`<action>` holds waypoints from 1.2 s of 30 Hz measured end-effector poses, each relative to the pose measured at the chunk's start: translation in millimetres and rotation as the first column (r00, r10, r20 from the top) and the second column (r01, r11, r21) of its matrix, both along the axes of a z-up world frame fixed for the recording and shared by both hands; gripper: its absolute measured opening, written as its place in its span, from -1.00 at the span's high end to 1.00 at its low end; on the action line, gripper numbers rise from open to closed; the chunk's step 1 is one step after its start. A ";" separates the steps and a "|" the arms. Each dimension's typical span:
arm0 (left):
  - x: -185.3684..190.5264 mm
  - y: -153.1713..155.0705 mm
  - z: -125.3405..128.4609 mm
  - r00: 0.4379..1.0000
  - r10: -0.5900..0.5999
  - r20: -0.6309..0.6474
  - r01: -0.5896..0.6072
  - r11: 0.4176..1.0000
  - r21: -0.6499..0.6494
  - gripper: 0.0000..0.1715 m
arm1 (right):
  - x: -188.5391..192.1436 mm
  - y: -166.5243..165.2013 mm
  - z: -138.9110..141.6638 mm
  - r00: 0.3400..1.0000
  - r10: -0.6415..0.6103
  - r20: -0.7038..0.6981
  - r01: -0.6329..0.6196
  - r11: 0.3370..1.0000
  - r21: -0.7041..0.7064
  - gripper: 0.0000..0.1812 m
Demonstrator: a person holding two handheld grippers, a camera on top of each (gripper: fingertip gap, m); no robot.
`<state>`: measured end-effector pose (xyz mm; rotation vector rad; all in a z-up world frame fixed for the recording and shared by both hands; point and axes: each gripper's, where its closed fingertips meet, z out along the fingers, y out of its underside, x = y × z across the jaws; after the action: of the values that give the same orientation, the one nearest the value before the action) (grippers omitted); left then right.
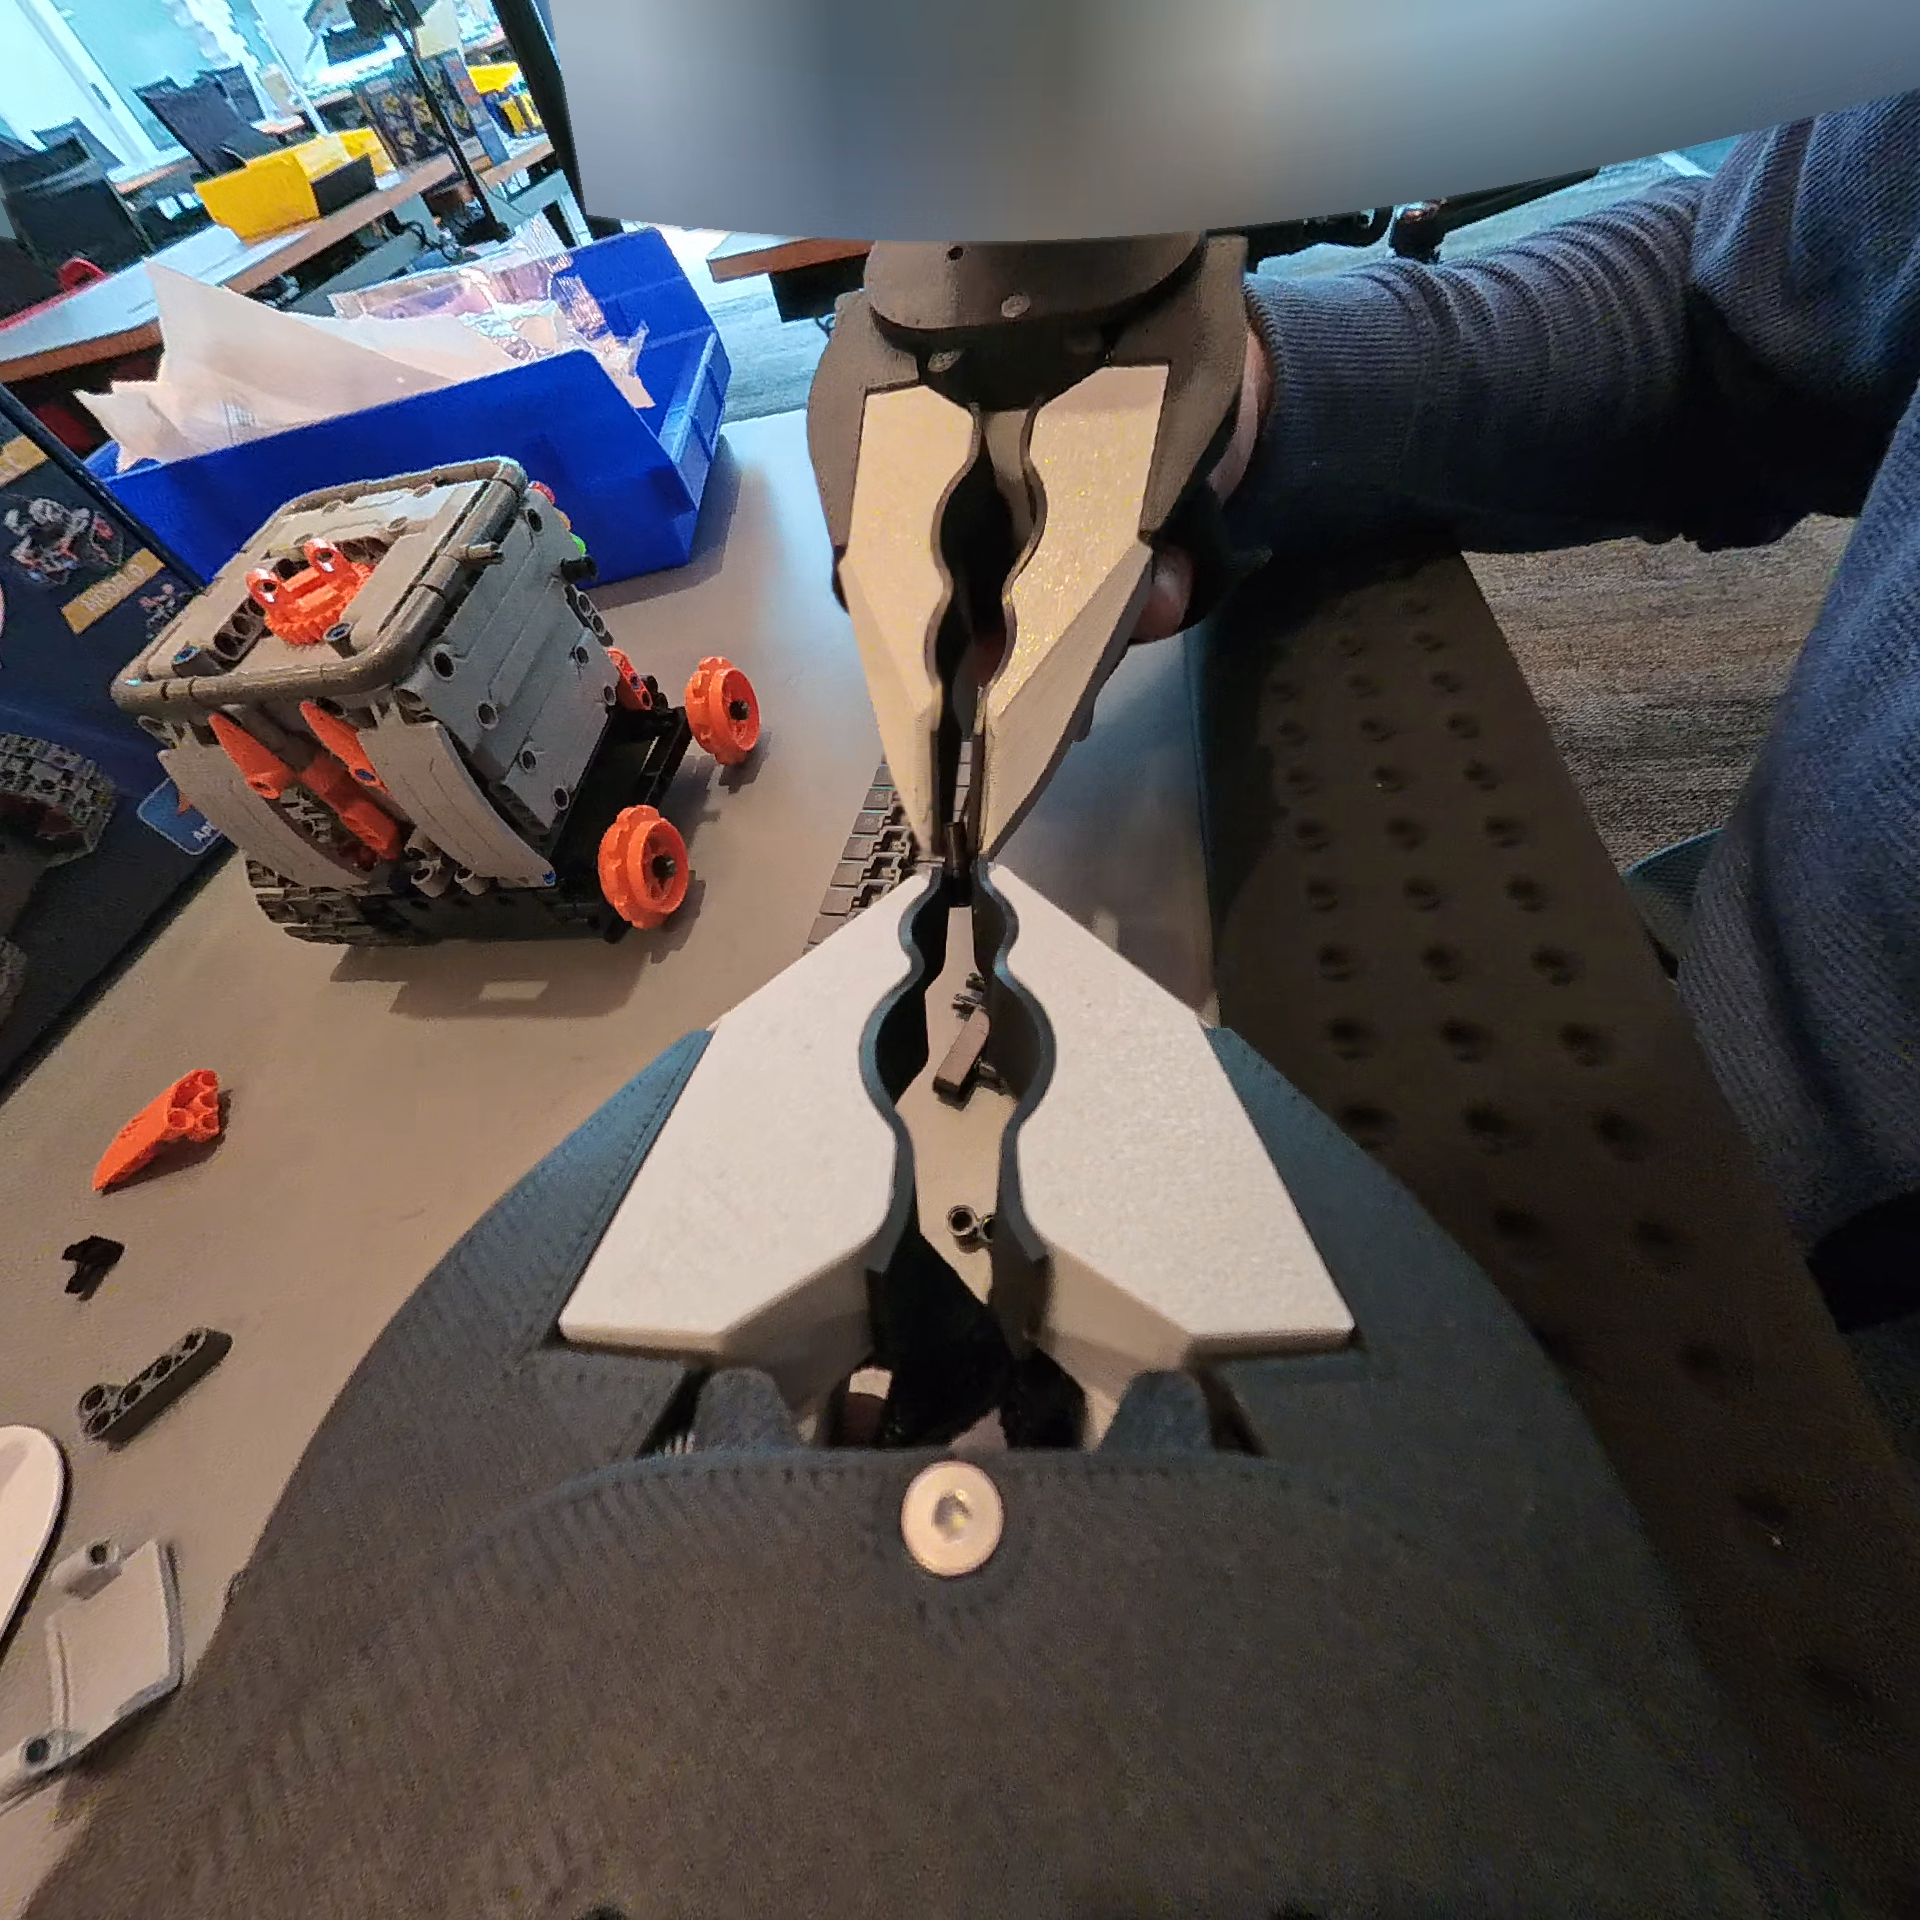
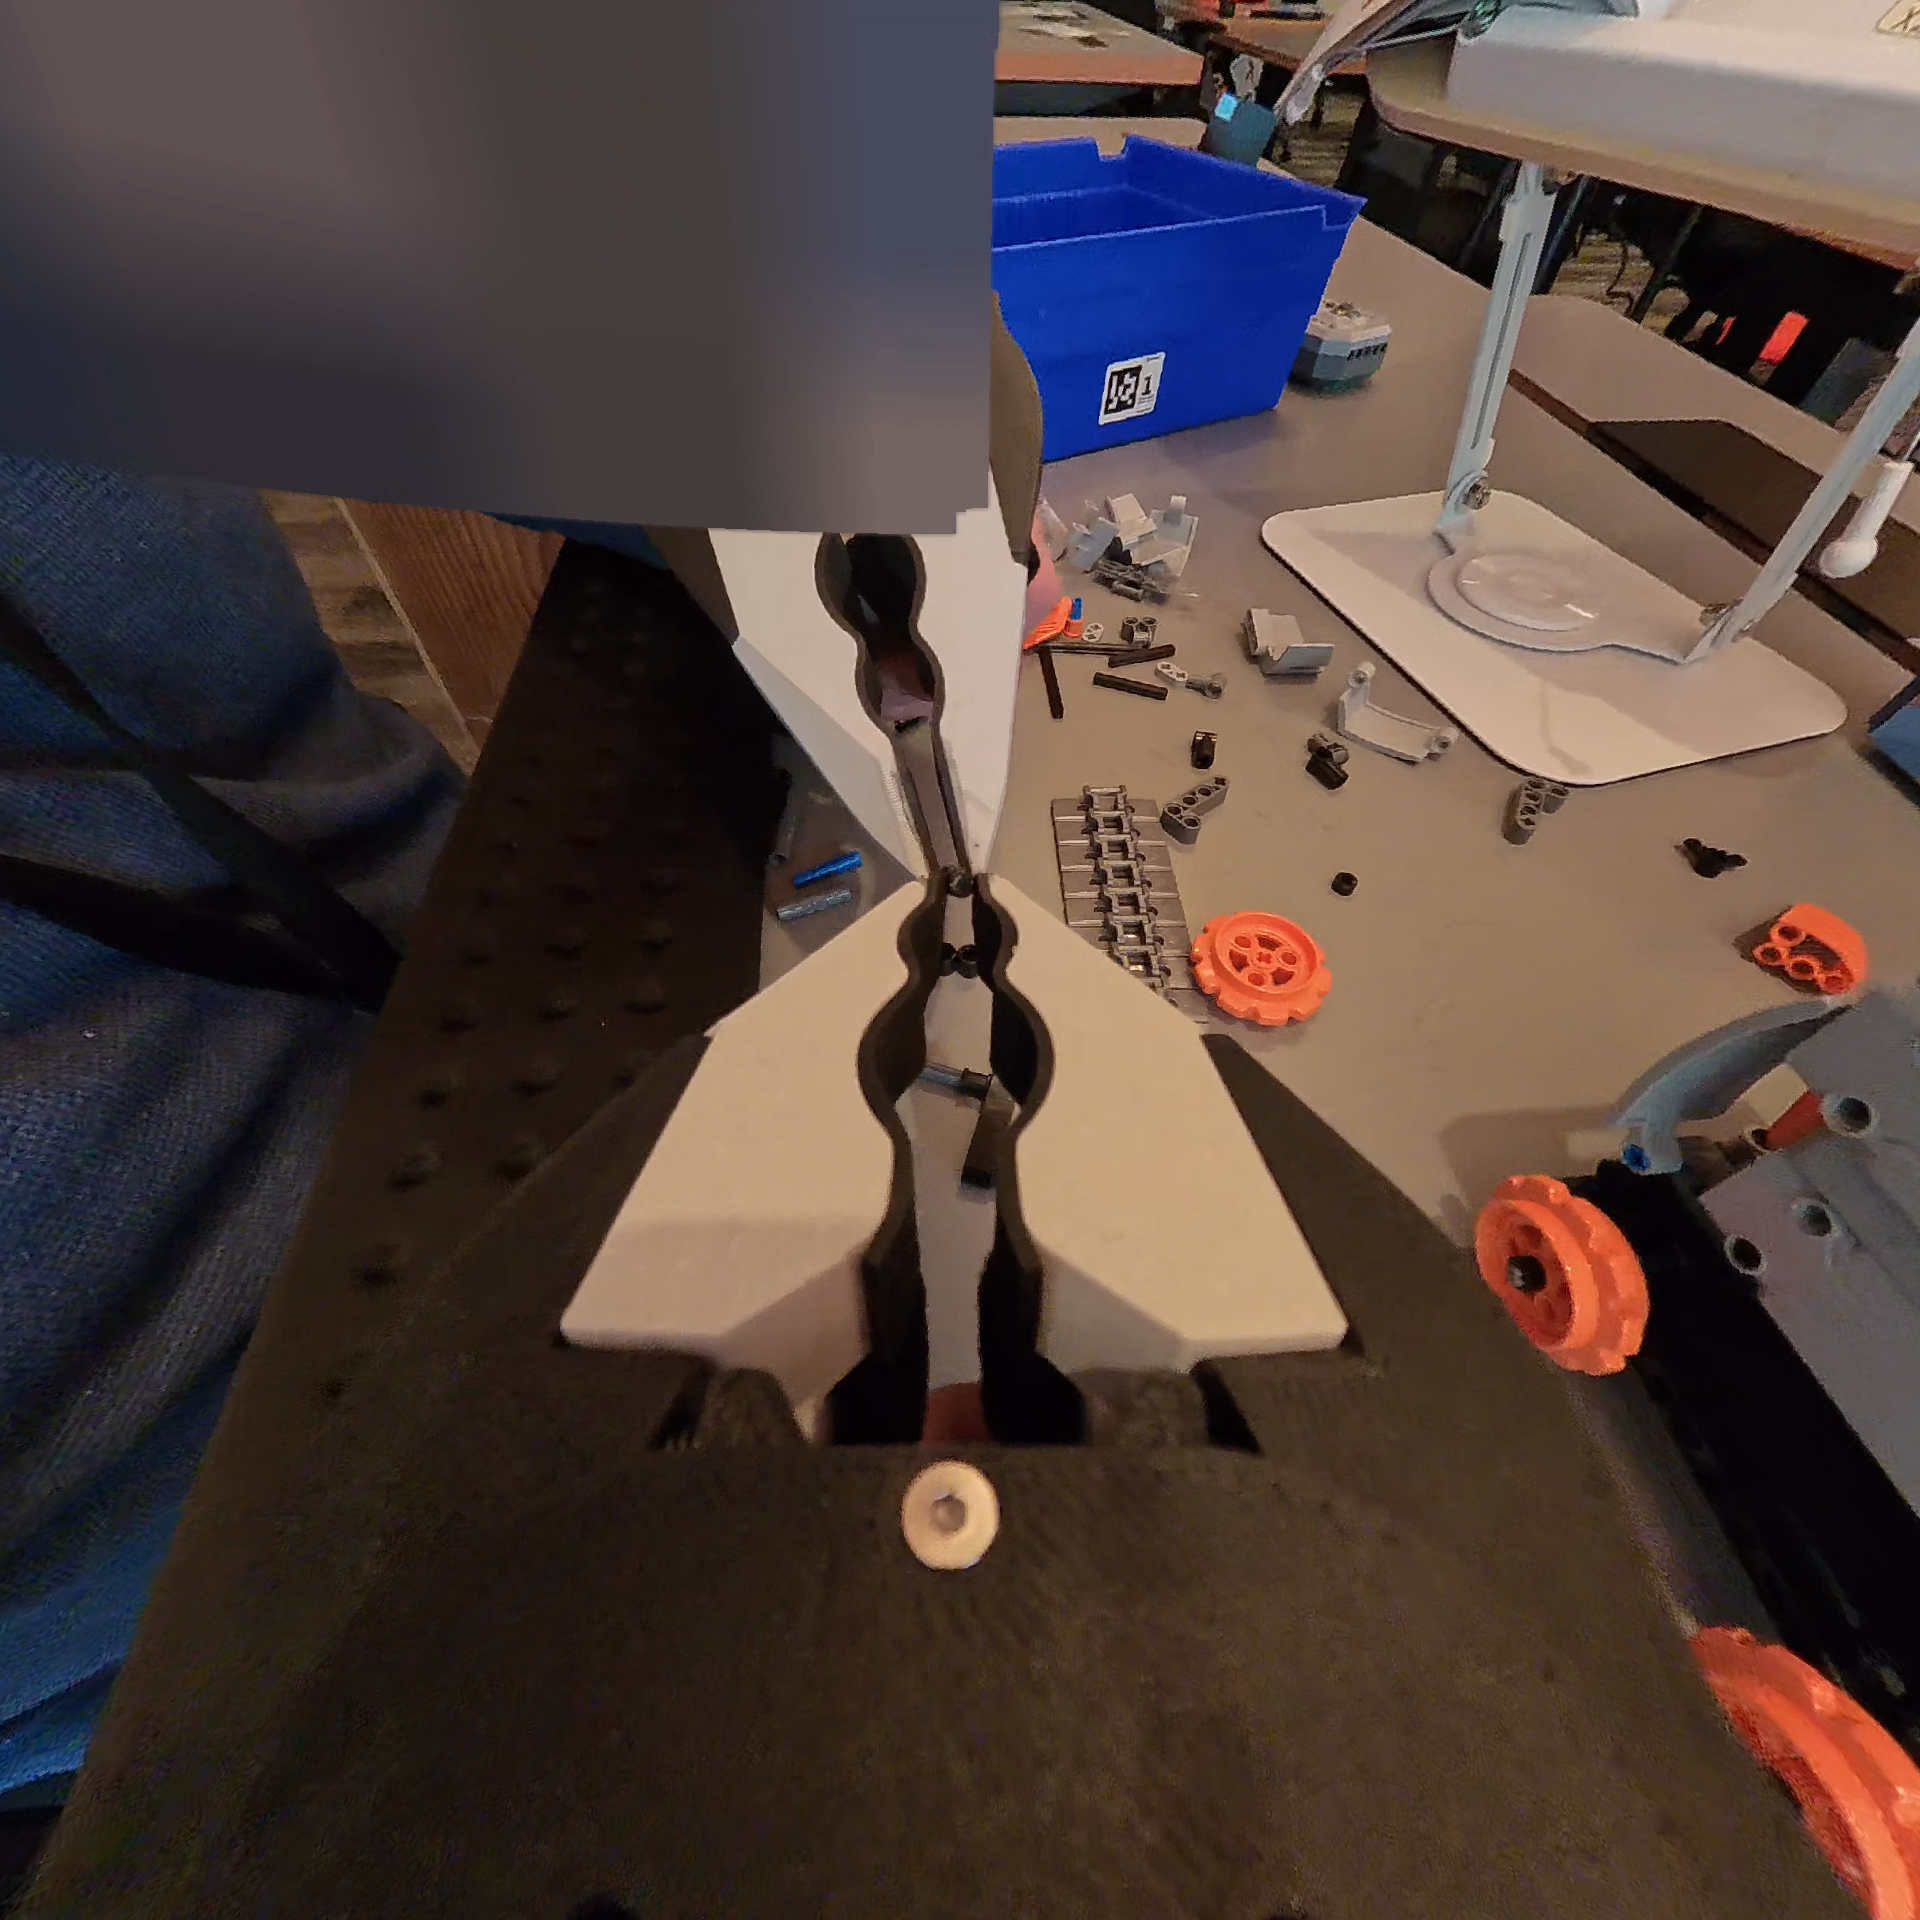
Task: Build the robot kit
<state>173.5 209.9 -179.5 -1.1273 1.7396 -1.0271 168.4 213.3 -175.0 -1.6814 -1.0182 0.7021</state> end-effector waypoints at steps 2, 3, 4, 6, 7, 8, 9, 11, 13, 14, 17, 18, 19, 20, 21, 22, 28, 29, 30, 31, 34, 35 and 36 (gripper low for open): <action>0.0 -0.1 -0.8 1.000 0.000 -0.001 0.000 1.000 -0.011 0.97 | -0.3 -0.5 -1.0 1.000 0.010 -0.002 -0.010 1.000 -0.001 0.98; 0.2 -0.4 -1.5 1.000 0.000 -0.003 0.000 1.000 -0.010 0.96 | -0.2 -0.7 -1.3 1.000 0.014 -0.001 -0.014 1.000 -0.001 0.98; 0.4 -0.9 -2.0 1.000 -0.002 -0.006 0.002 1.000 -0.008 0.96 | -0.3 -1.1 -1.5 1.000 0.016 0.000 -0.016 1.000 -0.001 0.98; 0.3 -1.6 -3.0 1.000 -0.008 -0.011 0.008 1.000 -0.019 0.96 | -0.9 -1.8 -2.1 1.000 0.018 0.008 -0.018 1.000 0.006 0.99; 0.1 -1.8 -4.1 1.000 -0.011 -0.016 0.011 1.000 -0.026 0.96 | -1.2 -2.1 -3.0 1.000 0.020 0.014 -0.020 1.000 0.007 0.99; 0.3 -0.9 -3.9 1.000 -0.006 -0.015 0.006 1.000 -0.027 0.95 | -1.1 -1.5 -3.5 1.000 0.018 0.019 -0.018 1.000 0.013 0.99; 0.0 -0.7 -3.7 1.000 -0.005 -0.015 0.004 1.000 -0.027 0.95 | -1.3 -1.4 -3.4 1.000 0.017 0.023 -0.018 1.000 0.019 0.99; -1.9 0.1 -4.5 1.000 -0.004 -0.027 0.004 1.000 -0.015 0.88 | -2.6 -2.2 -3.2 0.999 0.025 0.028 -0.026 0.999 0.024 0.99; -6.5 2.3 -6.0 0.999 -0.006 -0.043 0.007 1.000 0.004 0.81 | -2.1 -1.0 -5.1 0.999 0.020 0.046 -0.022 0.999 0.029 0.99; -10.2 2.7 -7.6 0.998 -0.015 -0.059 0.015 1.000 0.006 0.77 | -1.6 -0.4 -6.6 0.998 0.018 0.056 -0.019 0.999 0.031 0.99; -24.3 9.5 -16.1 0.993 -0.023 -0.114 0.027 0.999 0.028 0.73 | -1.6 0.5 -10.0 0.997 0.018 0.079 -0.020 0.999 0.032 0.99; -29.9 12.5 -19.9 0.990 -0.023 -0.138 0.028 0.999 0.033 0.72 | -1.7 0.6 -11.1 0.996 0.019 0.089 -0.022 0.999 0.034 0.99; -34.7 16.5 -22.3 0.989 -0.016 -0.150 0.022 0.999 0.040 0.71 | -1.8 0.7 -12.2 0.995 0.021 0.100 -0.025 0.999 0.035 0.99; -40.2 18.8 -26.7 0.984 -0.020 -0.174 0.027 0.999 0.039 0.69 | -1.7 1.1 -13.7 0.993 0.019 0.116 -0.024 0.999 0.039 0.99; -45.1 21.8 -31.9 0.979 -0.019 -0.202 0.028 0.999 0.042 0.66 | -1.3 1.7 -15.5 0.991 0.017 0.135 -0.023 0.999 0.044 0.99; -48.7 24.9 -35.9 0.976 -0.015 -0.217 0.027 0.998 0.051 0.67 | -1.9 1.5 -17.1 0.989 0.020 0.149 -0.027 0.999 0.042 0.99; -60.2 29.4 -61.3 0.948 -0.037 -0.317 0.065 0.995 0.077 0.65 | -12.2 0.5 -26.8 0.964 0.061 0.257 -0.073 0.997 0.037 0.99; -60.9 27.8 -63.3 0.945 -0.049 -0.323 0.078 0.994 0.079 0.66 | -15.7 0.0 -29.2 0.956 0.075 0.283 -0.089 0.995 0.036 0.99; -60.4 26.0 -64.3 0.945 -0.057 -0.322 0.086 0.994 0.075 0.66 | -19.2 0.1 -32.3 0.946 0.088 0.313 -0.104 0.994 0.036 0.99; -59.0 25.7 -65.7 0.945 -0.054 -0.322 0.084 0.993 0.078 0.67 | -22.8 -0.2 -35.6 0.934 0.105 0.343 -0.123 0.992 0.033 0.99; -55.4 23.2 -69.1 0.945 -0.057 -0.322 0.093 0.991 0.097 0.68 | -29.6 1.0 -45.2 0.887 0.151 0.436 -0.178 0.984 0.021 0.99; -55.1 20.2 -70.2 0.943 -0.069 -0.326 0.104 0.991 0.088 0.69 | -31.3 1.3 -47.6 0.873 0.170 0.457 -0.195 0.981 0.009 0.99; -54.0 18.0 -71.4 0.943 -0.076 -0.325 0.111 0.990 0.089 0.69 | -32.5 1.9 -50.4 0.858 0.185 0.480 -0.210 0.978 -0.001 0.99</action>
<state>119.5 227.9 -250.9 -1.2042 2.0976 -0.8281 135.9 215.2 -225.4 -1.7621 -1.5627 0.3836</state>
